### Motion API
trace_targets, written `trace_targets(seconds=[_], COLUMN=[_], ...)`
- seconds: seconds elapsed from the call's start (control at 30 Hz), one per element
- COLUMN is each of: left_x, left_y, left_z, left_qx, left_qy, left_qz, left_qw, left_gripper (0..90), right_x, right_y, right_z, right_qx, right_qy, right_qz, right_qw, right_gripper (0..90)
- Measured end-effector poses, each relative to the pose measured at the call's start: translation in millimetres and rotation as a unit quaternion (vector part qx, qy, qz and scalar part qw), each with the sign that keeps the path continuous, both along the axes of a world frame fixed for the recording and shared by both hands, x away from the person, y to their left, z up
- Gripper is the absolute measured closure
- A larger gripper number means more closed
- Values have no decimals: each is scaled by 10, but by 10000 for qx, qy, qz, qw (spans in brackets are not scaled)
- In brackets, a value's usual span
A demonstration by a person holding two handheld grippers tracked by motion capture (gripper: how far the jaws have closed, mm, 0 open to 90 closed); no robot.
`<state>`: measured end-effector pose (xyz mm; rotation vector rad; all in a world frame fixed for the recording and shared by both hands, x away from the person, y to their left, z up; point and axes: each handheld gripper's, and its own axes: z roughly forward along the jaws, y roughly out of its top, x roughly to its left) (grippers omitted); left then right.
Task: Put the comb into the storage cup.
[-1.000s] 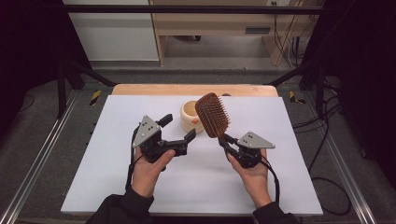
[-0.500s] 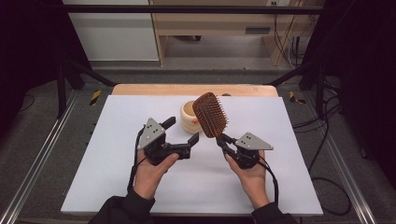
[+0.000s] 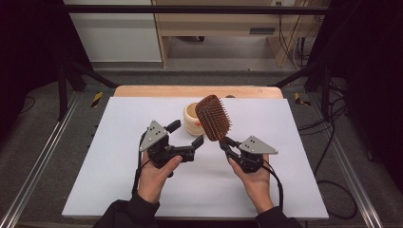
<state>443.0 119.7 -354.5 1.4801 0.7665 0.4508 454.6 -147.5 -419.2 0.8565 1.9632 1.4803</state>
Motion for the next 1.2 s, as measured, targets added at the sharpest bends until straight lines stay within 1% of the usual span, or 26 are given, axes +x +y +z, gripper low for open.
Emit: trace_targets(seconds=[0.1,0.23,0.33,0.43,0.5,0.57,0.7,0.83,1.0,1.1,1.2], left_x=[11,28,41,63,85,98,108,136,175,221,259], left_y=[-2,-16,-20,-19,-15,-11,-22,-49,-43,-33,-29], left_z=[-17,-20,-21,-21,-18,-7,8,-19,-27,-31,-28], left_qx=[-60,-192,-376,-568,-648,-684,-713,-669,-745,-892,-1024], left_qy=[38,84,121,177,243,275,247,307,378,495,609], left_qz=[-13,-169,-309,-362,-407,-443,-486,-485,-457,-422,-472], left_qw=[10000,9996,9987,9976,9968,9963,9960,9961,9955,9939,9917], left_gripper=[37,37,37,35,35,34,33,35,42,51,61], right_x=[-4,-22,-34,-47,-55,-66,-90,-101,-114,-126,-143], right_y=[5,9,18,32,40,47,71,106,150,171,195], right_z=[-4,0,1,0,0,1,5,0,-19,-25,-29], right_qx=[6,28,64,76,71,77,75,76,28,30,-20], right_qy=[2,-44,-63,-71,-84,-85,-105,-90,-90,-82,-88], right_qz=[14,66,106,138,157,170,219,282,361,386,427], right_qw=[10000,10000,9999,9998,9998,9998,9997,9995,9993,9992,9990], right_gripper=[728,728,728,728,728,728,728,728,728,728,728])
